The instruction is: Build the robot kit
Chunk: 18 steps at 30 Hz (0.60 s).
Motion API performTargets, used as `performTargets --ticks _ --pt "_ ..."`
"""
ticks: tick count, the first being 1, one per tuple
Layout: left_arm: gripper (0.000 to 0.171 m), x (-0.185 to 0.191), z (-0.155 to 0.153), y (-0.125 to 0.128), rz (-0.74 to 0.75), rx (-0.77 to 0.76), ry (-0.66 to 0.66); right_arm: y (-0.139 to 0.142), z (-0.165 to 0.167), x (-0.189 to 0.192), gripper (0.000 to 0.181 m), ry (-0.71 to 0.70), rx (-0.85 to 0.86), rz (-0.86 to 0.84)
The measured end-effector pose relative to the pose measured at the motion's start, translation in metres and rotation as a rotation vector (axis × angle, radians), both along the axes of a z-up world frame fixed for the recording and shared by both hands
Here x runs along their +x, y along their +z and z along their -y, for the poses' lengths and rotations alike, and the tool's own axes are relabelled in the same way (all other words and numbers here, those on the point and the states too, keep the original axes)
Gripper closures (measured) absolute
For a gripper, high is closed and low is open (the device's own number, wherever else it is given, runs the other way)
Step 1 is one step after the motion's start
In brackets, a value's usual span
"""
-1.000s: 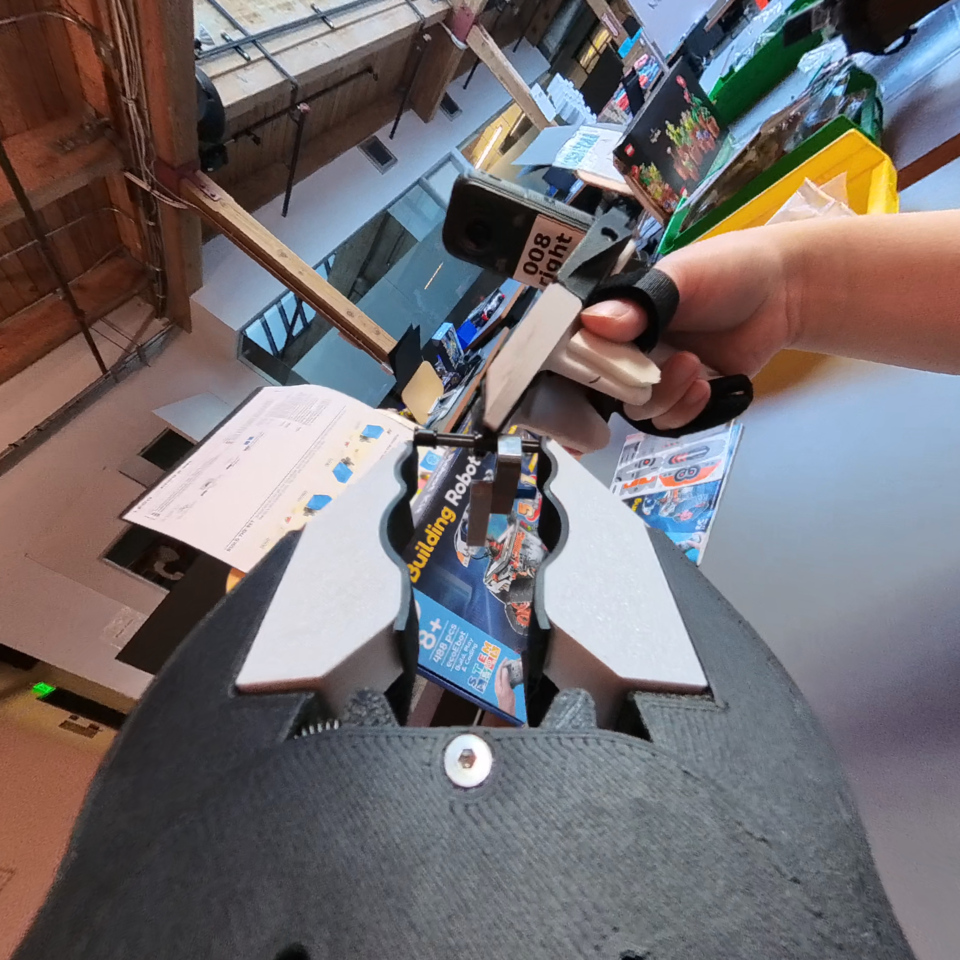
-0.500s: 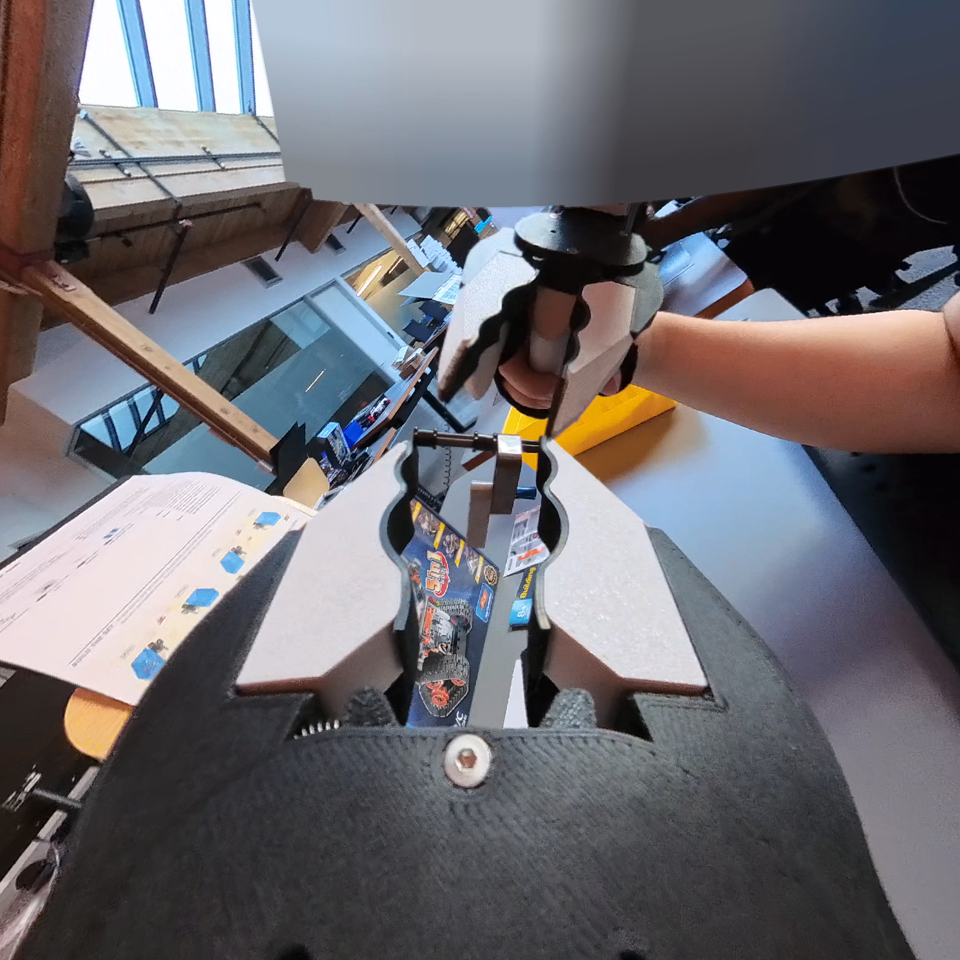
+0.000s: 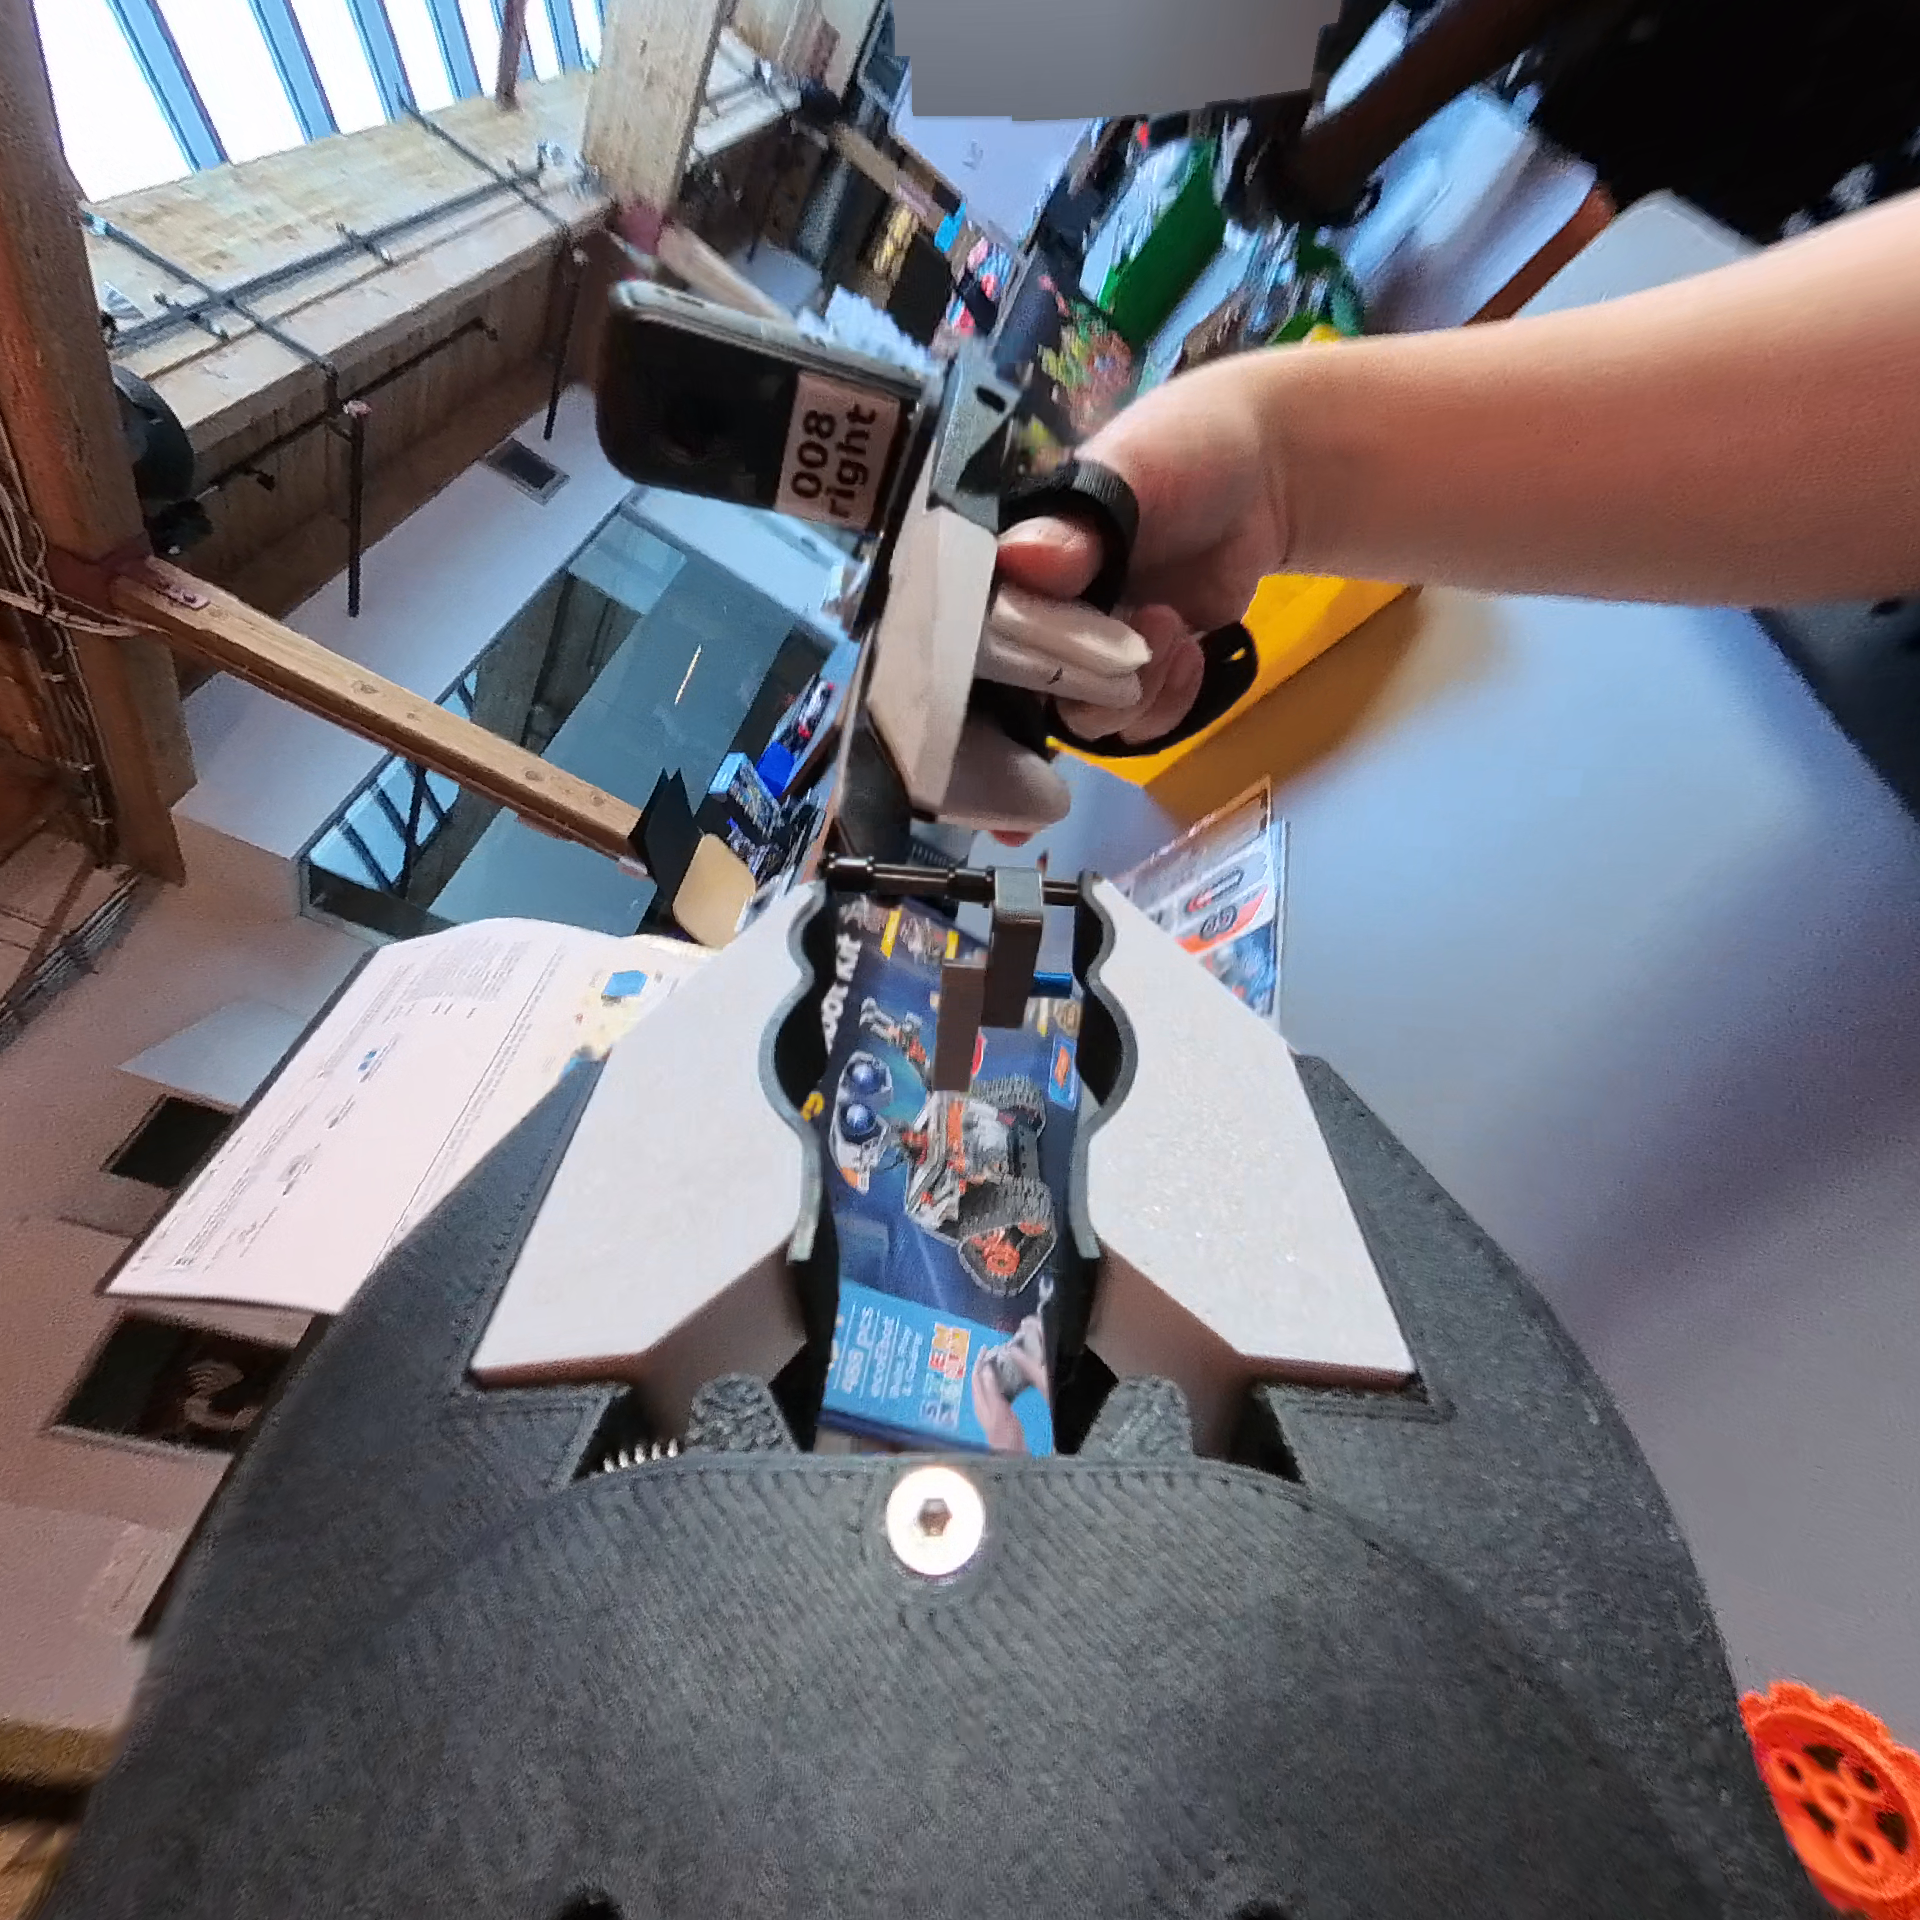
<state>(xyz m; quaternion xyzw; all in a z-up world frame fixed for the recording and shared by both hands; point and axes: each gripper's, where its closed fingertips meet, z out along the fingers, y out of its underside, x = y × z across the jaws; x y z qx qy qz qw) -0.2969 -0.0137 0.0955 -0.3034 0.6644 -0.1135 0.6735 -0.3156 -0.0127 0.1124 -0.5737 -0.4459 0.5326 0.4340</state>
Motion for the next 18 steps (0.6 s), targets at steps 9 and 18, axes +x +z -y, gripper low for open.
performTargets --ticks 9,18 --pt "0.127 0.006 -0.054 -0.053 -0.268 0.148 0.286 -0.052 -0.044 -0.001 0.179 0.107 -0.146 -0.043" --pt "0.127 0.009 -0.083 -0.087 -0.427 0.232 0.42 -0.087 -0.069 0.002 0.179 0.127 -0.185 -0.077"
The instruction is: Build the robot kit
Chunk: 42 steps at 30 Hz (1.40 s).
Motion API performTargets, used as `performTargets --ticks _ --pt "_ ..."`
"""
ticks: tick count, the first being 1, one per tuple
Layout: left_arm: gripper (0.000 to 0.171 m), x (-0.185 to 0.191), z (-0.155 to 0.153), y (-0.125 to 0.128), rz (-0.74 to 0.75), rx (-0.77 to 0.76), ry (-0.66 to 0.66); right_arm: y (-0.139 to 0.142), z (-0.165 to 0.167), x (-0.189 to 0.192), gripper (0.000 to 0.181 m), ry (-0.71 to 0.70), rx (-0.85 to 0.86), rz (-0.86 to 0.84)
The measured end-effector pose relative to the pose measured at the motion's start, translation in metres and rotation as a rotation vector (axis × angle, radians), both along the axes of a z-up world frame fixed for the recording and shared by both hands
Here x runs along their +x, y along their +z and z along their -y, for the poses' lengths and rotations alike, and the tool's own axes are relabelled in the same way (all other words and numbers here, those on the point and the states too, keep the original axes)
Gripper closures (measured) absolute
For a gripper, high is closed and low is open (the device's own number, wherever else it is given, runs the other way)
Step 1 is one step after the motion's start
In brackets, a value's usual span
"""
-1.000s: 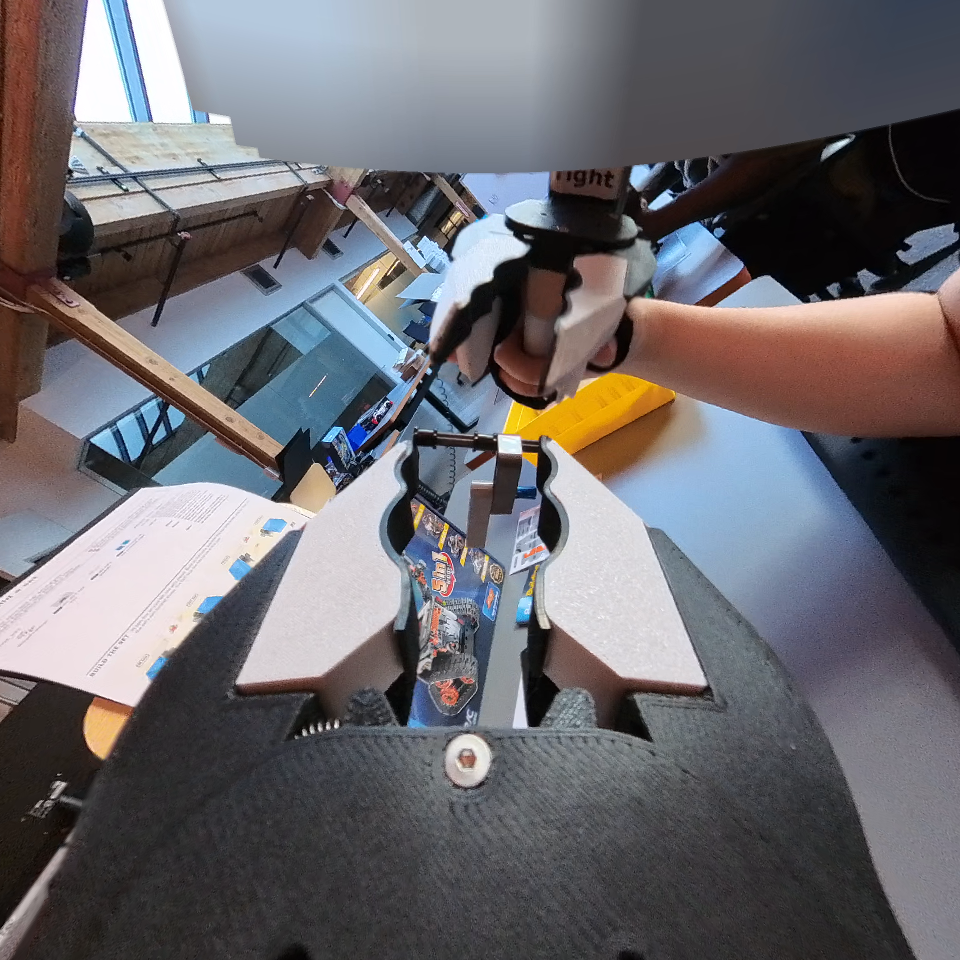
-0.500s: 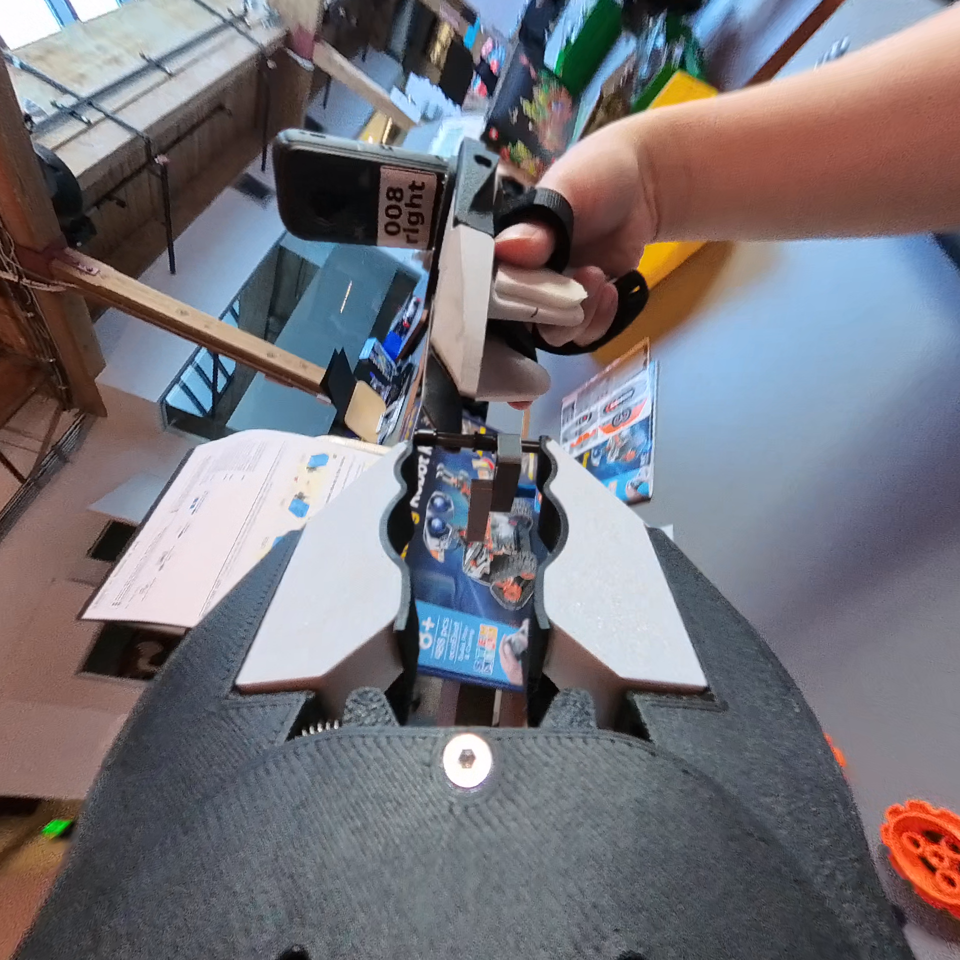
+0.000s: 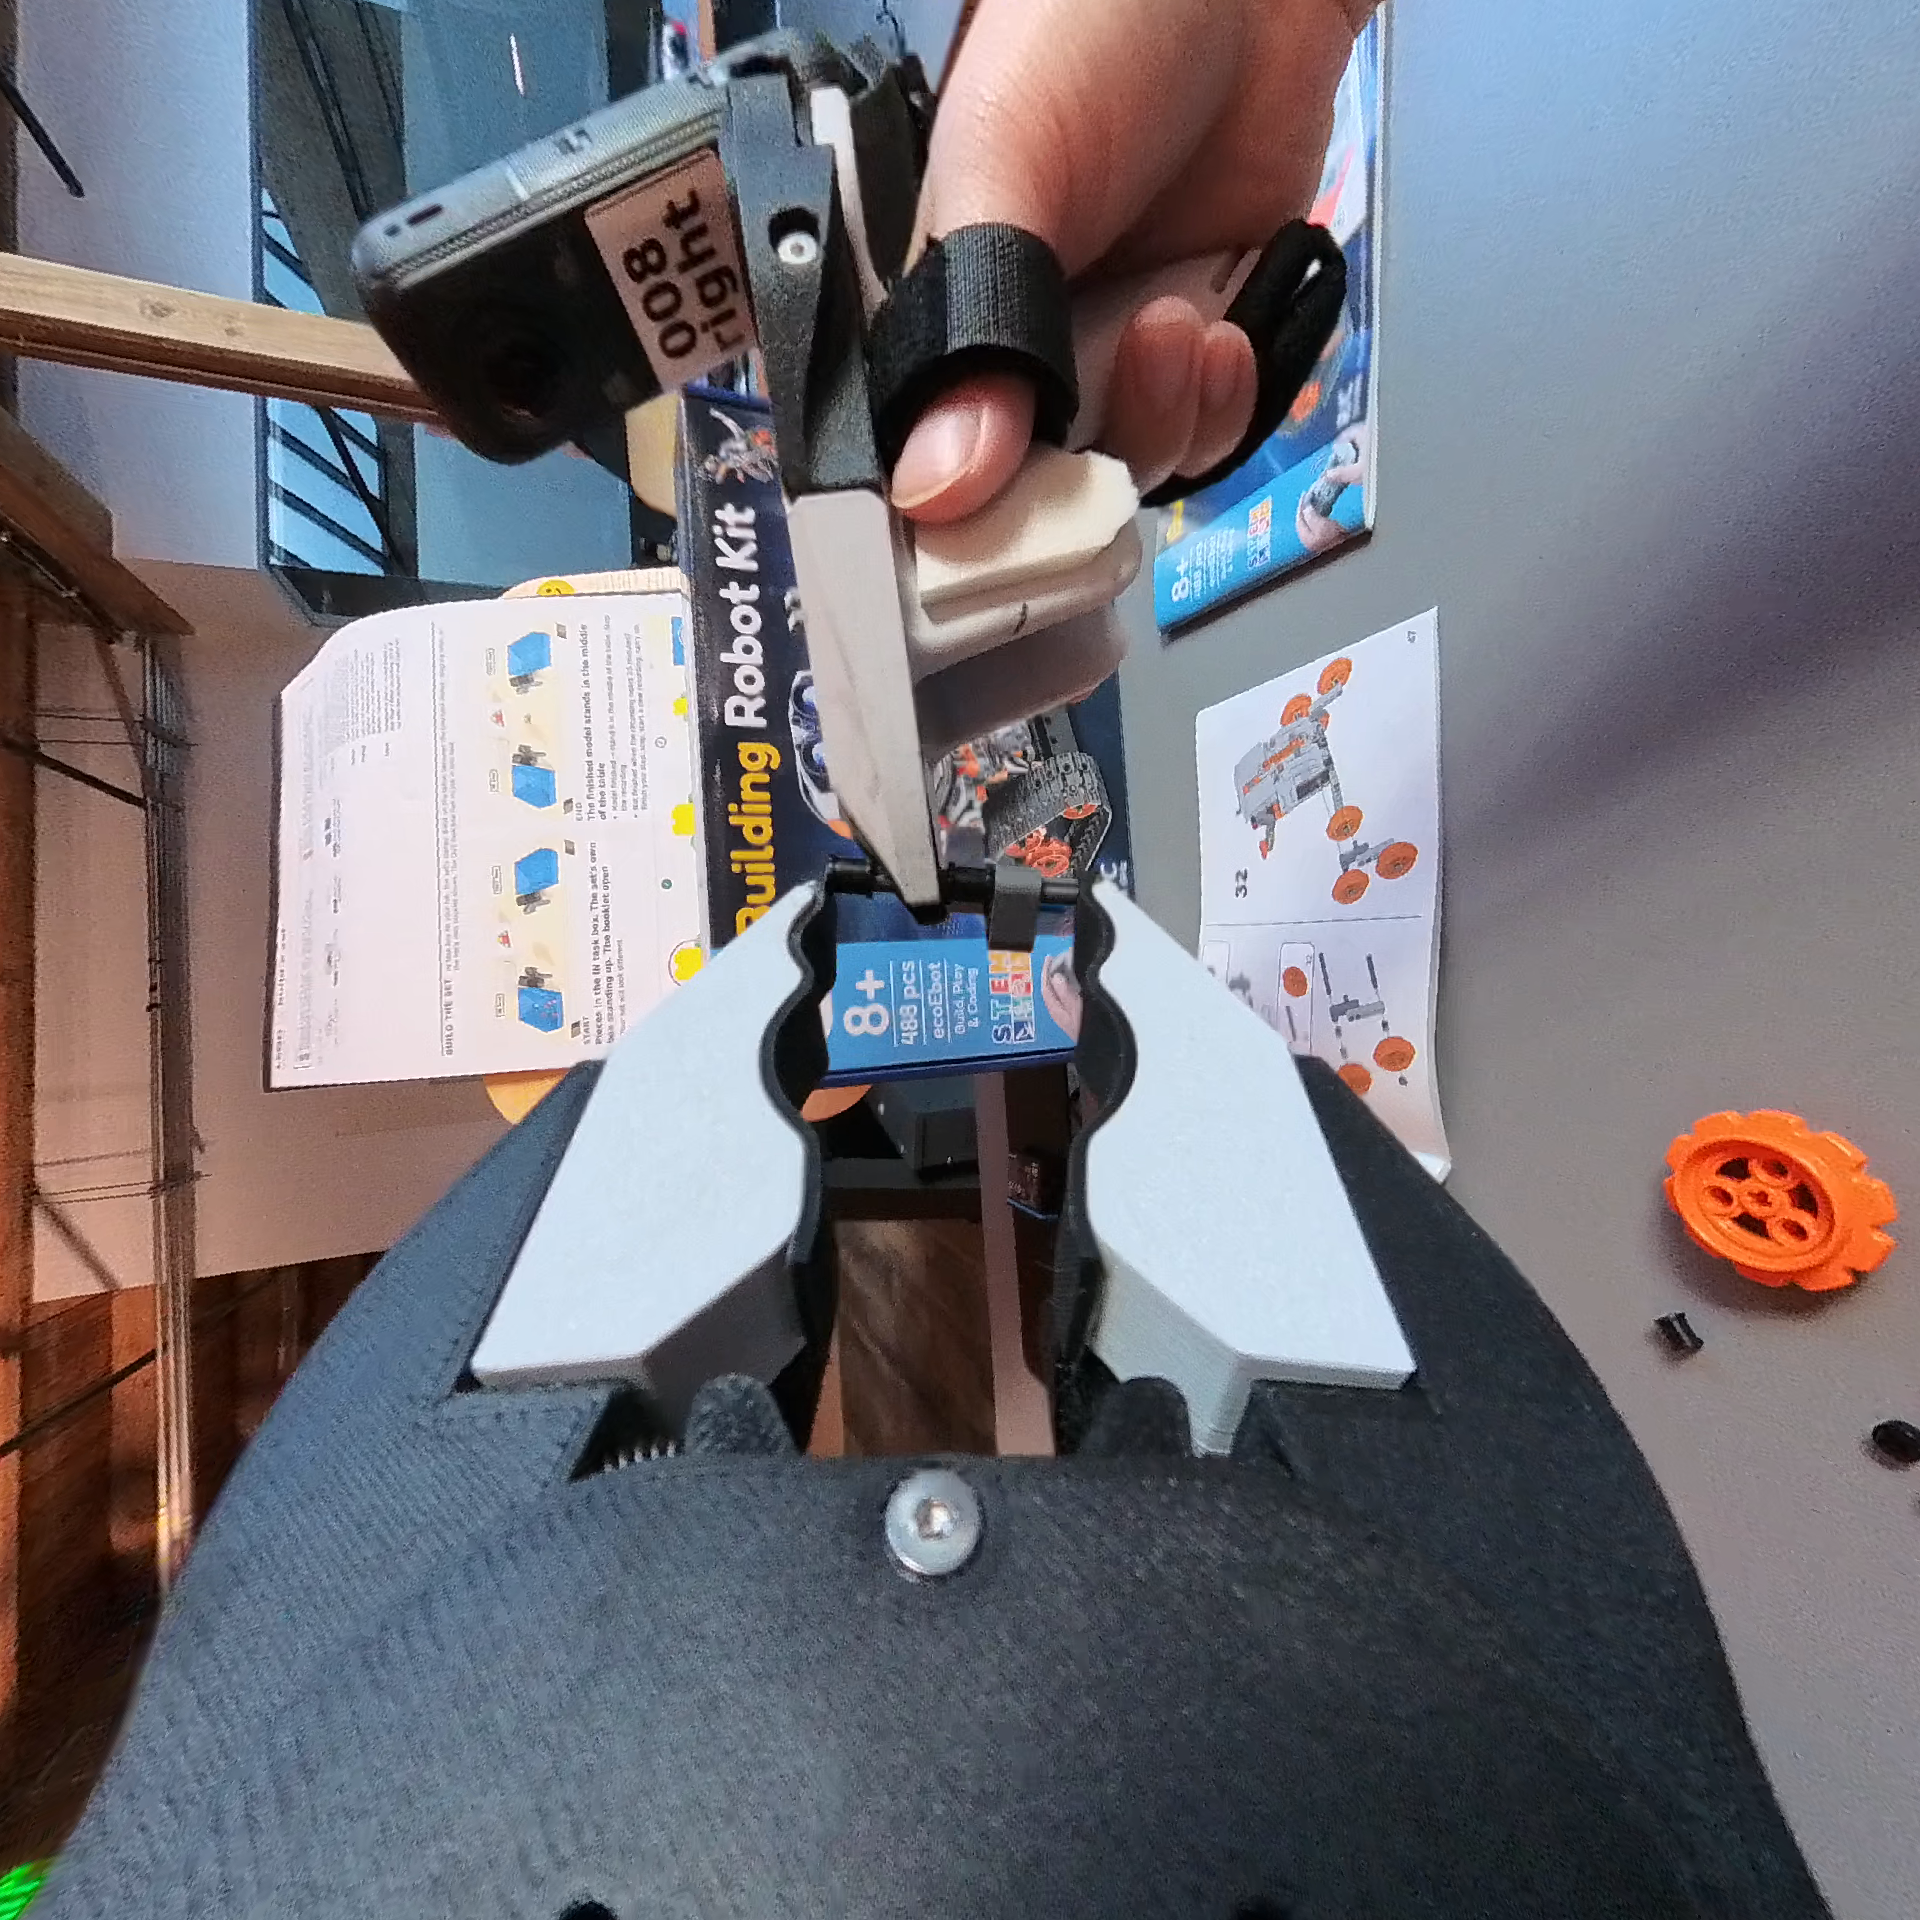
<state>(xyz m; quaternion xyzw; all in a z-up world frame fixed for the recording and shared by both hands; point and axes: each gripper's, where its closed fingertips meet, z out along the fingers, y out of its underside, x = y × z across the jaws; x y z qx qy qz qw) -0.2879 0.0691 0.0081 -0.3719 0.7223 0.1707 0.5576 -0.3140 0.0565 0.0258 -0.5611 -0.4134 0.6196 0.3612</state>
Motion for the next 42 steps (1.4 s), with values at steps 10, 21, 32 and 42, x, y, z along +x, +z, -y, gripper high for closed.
performTargets --ticks 10,21,32,42 --pt "0.127 -0.011 0.0 0.058 0.341 0.033 -0.059 0.051 -0.002 0.014 0.18 -0.213 0.001 -0.018" --pt "0.127 0.007 0.022 0.054 0.29 0.101 -0.13 0.049 0.017 0.009 0.179 -0.266 0.037 0.185" --pt "0.126 0.012 0.032 0.056 0.306 0.058 -0.155 0.05 0.022 0.011 0.179 -0.274 0.048 0.214" --pt "0.128 0.011 0.031 0.056 0.3 0.075 -0.15 0.047 0.022 0.009 0.179 -0.271 0.048 0.233"
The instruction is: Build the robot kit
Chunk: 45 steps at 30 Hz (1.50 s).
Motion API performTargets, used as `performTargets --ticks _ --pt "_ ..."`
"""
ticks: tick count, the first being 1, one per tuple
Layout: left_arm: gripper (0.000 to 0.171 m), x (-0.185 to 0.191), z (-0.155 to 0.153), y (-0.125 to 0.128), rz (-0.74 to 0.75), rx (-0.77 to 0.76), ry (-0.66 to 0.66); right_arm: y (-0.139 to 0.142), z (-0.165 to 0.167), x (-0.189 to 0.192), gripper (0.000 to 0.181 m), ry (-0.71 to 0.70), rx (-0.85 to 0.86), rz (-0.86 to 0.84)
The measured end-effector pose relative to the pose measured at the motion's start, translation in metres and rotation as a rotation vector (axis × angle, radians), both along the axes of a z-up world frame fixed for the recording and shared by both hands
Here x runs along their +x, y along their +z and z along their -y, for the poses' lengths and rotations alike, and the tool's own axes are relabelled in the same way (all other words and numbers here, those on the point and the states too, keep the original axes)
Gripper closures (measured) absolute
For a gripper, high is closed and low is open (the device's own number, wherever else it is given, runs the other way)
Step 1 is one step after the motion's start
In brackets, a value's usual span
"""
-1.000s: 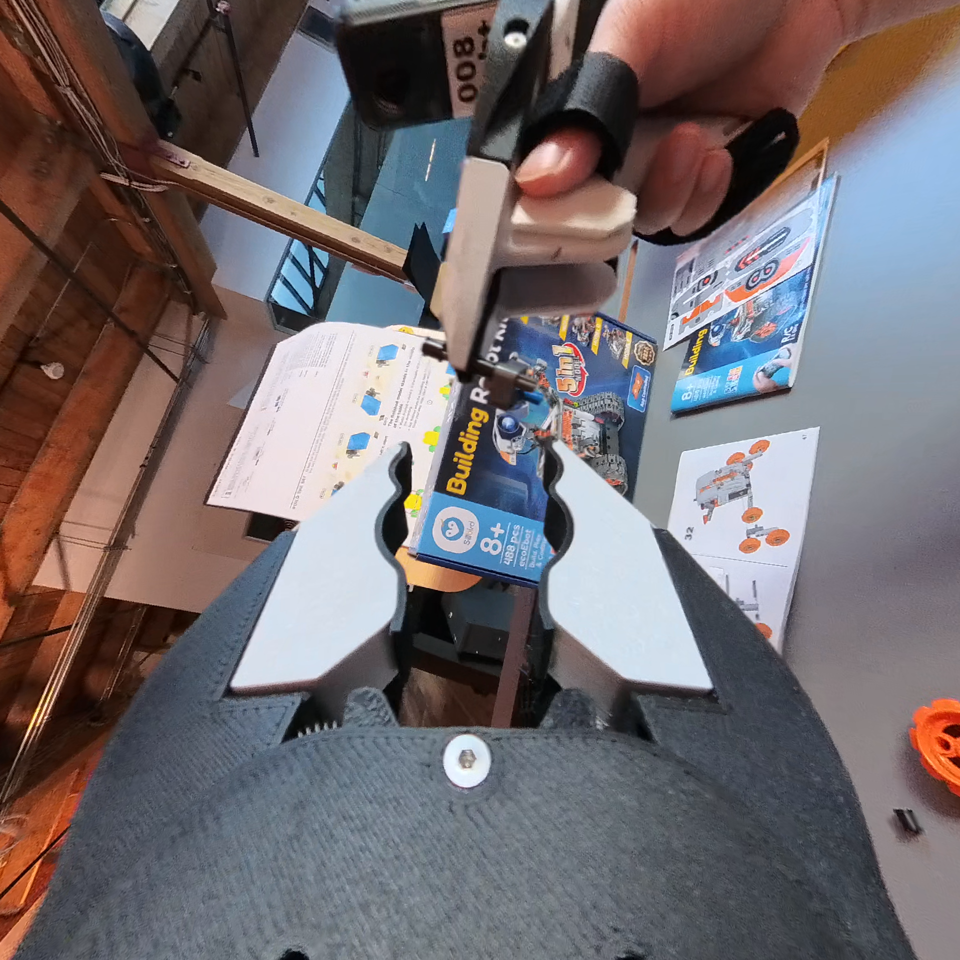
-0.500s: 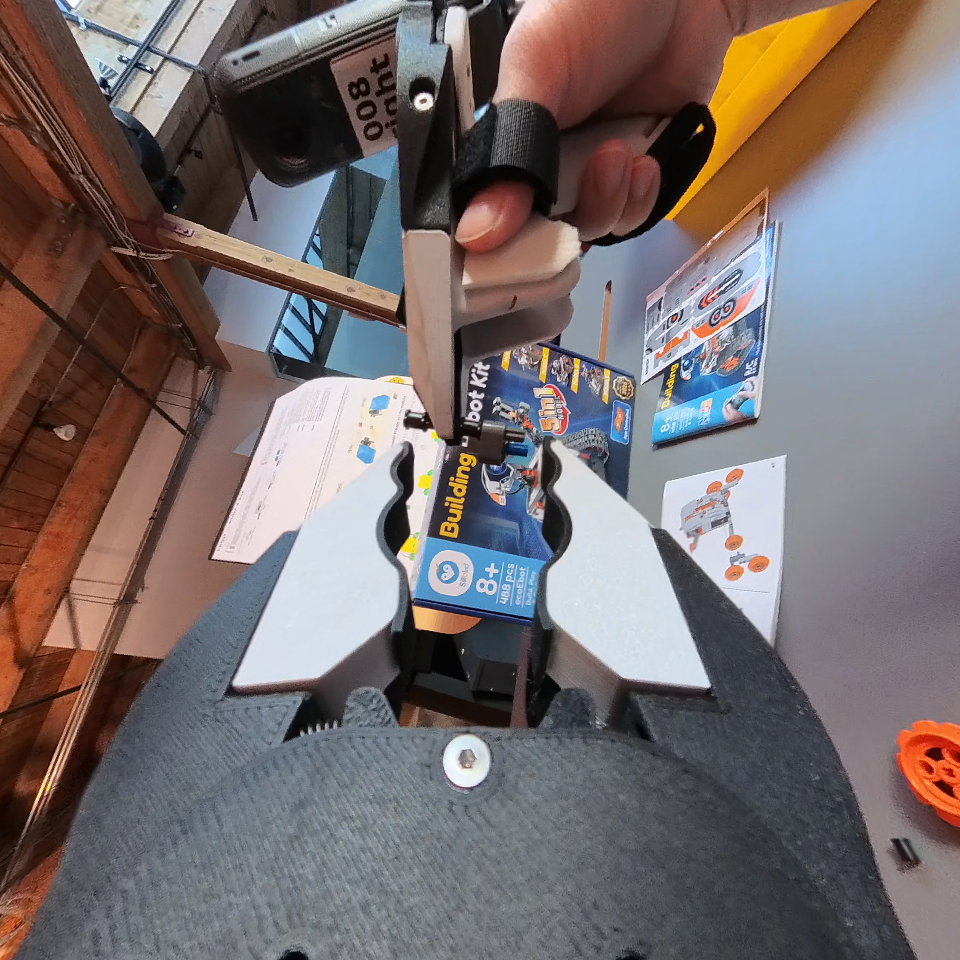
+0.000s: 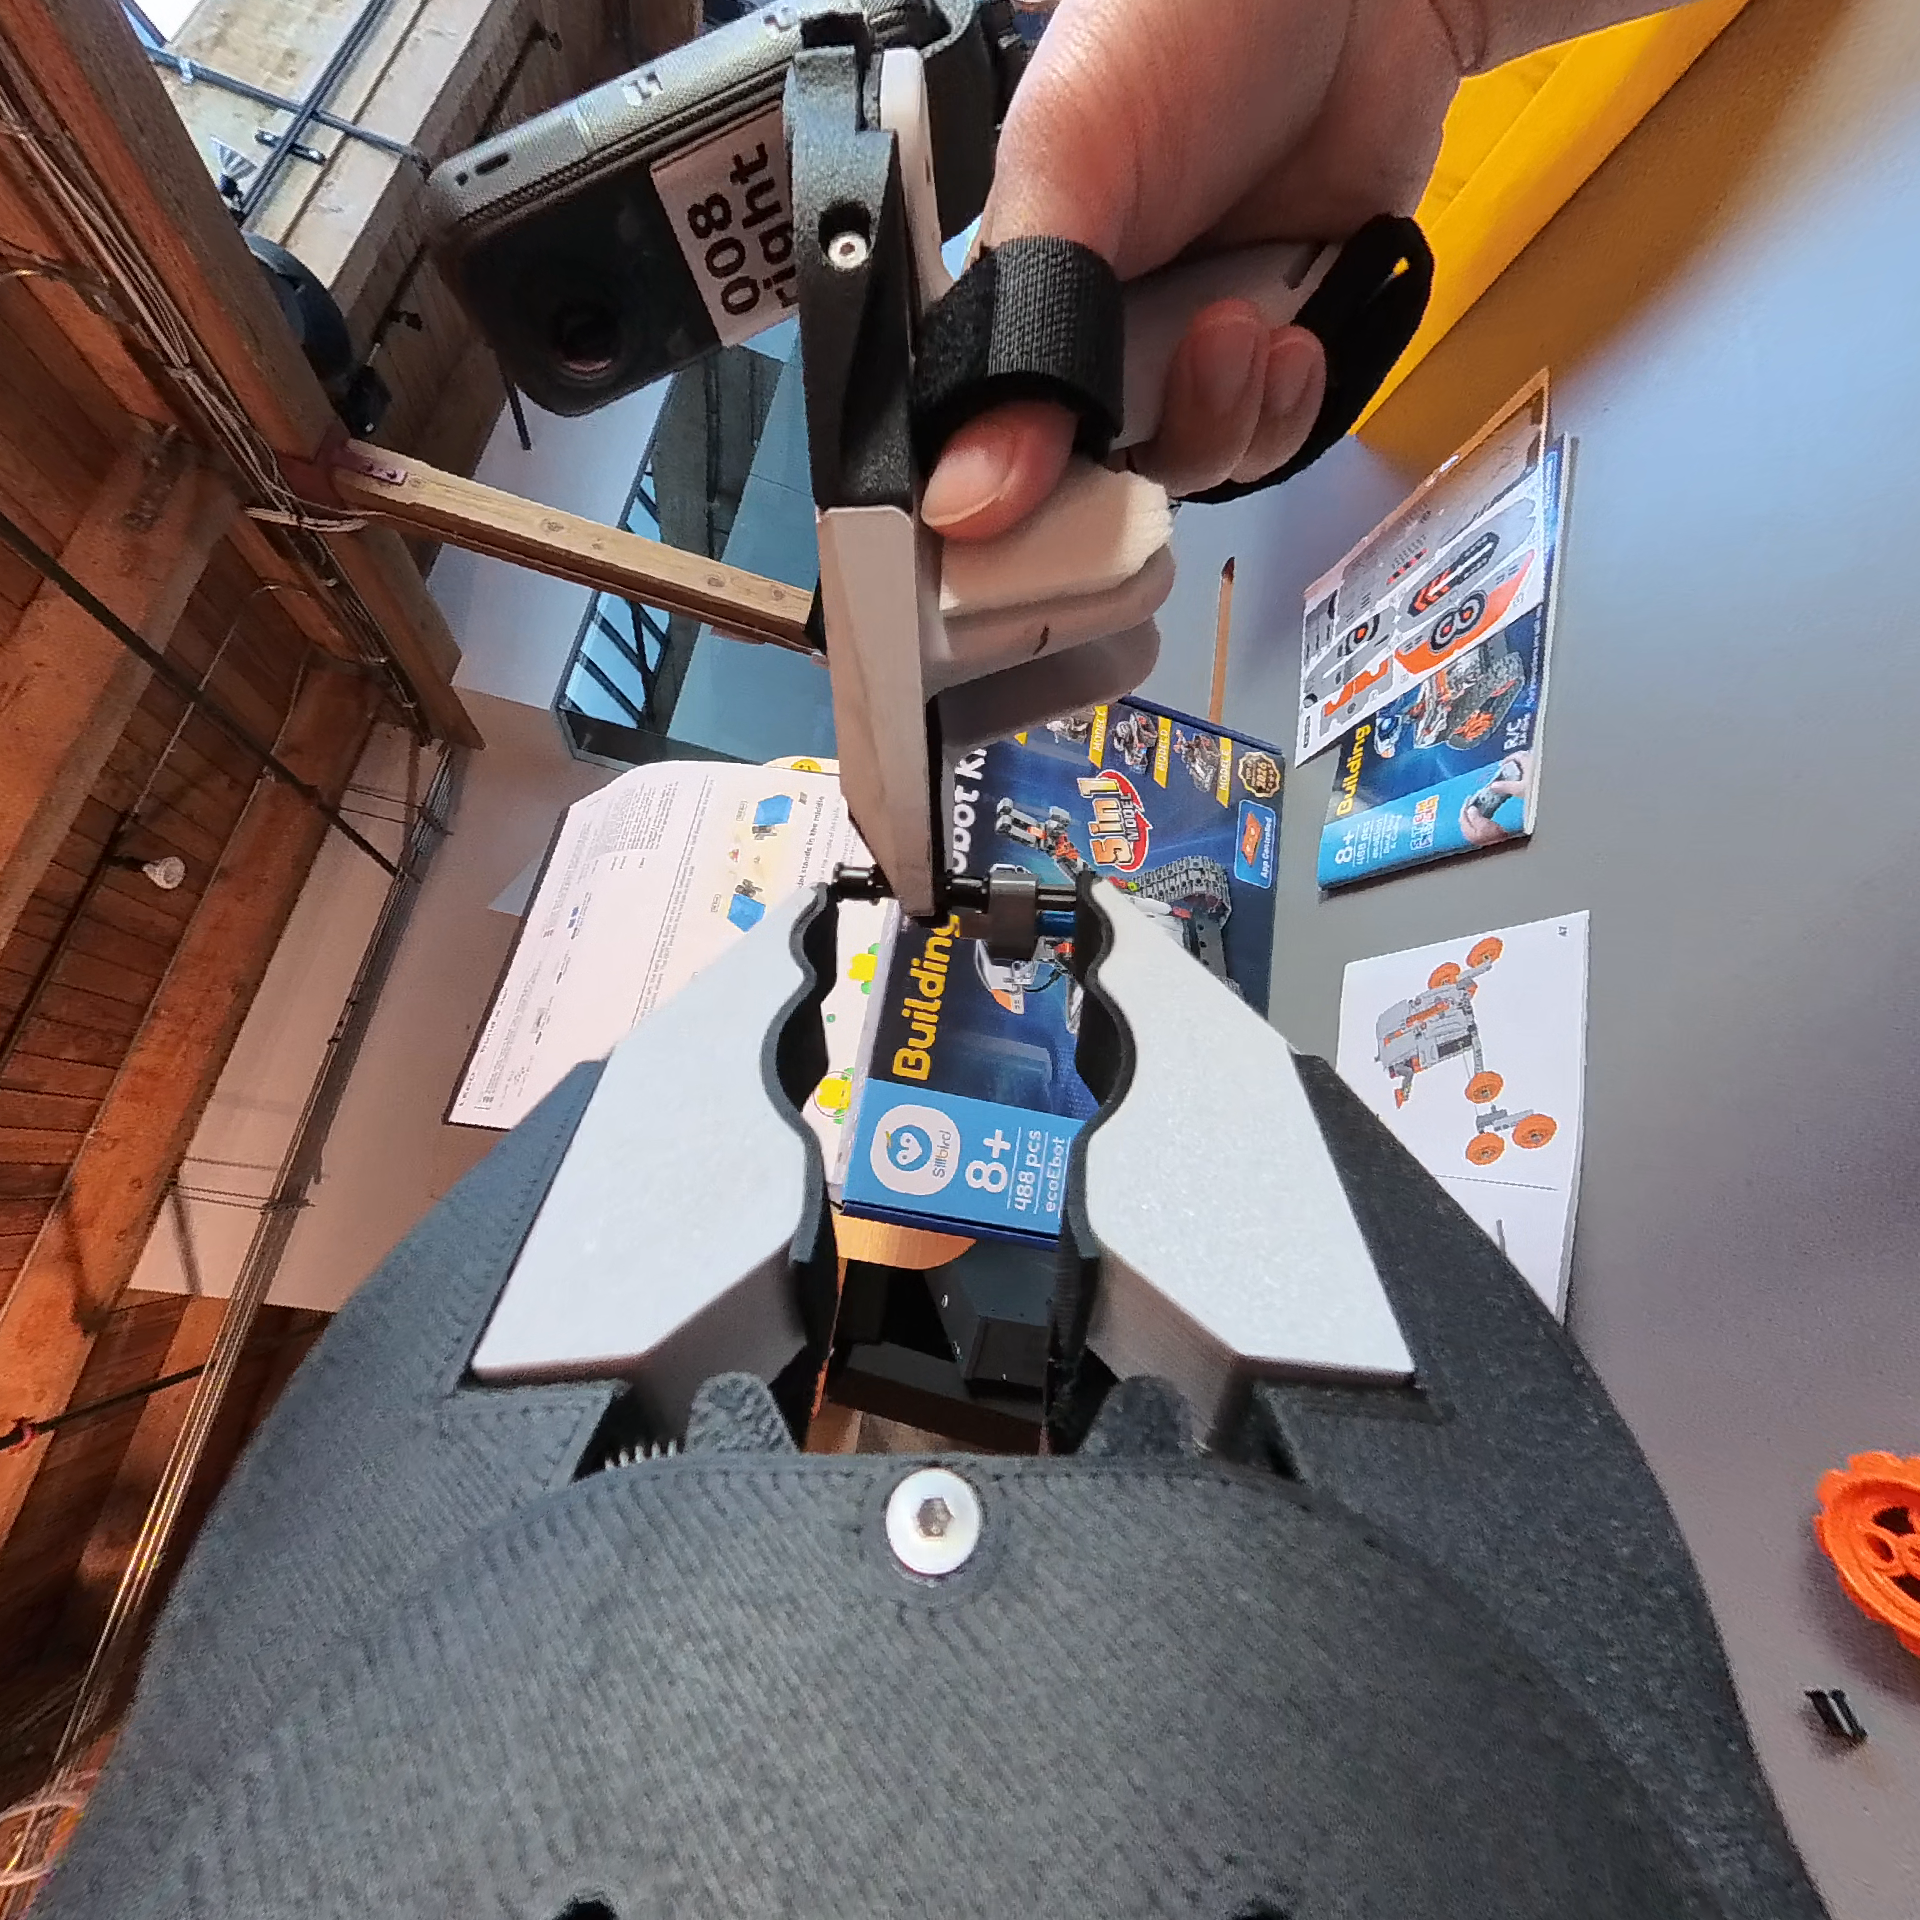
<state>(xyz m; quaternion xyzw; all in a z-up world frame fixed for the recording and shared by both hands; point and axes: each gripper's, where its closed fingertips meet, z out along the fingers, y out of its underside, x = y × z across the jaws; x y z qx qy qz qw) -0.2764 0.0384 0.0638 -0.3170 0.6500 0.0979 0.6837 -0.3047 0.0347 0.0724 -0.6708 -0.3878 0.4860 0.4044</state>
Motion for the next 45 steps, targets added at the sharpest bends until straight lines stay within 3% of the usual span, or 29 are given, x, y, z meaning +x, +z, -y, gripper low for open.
performTargets --ticks 23,45 --pt "0.127 -0.001 -0.002 0.007 0.057 -0.062 -0.005 0.008 0.0 0.0 0.179 -0.017 0.038 -0.022" --pt "0.13 0.0 0.0 0.008 0.055 -0.023 0.006 0.01 0.001 0.001 0.179 -0.023 0.058 -0.021"
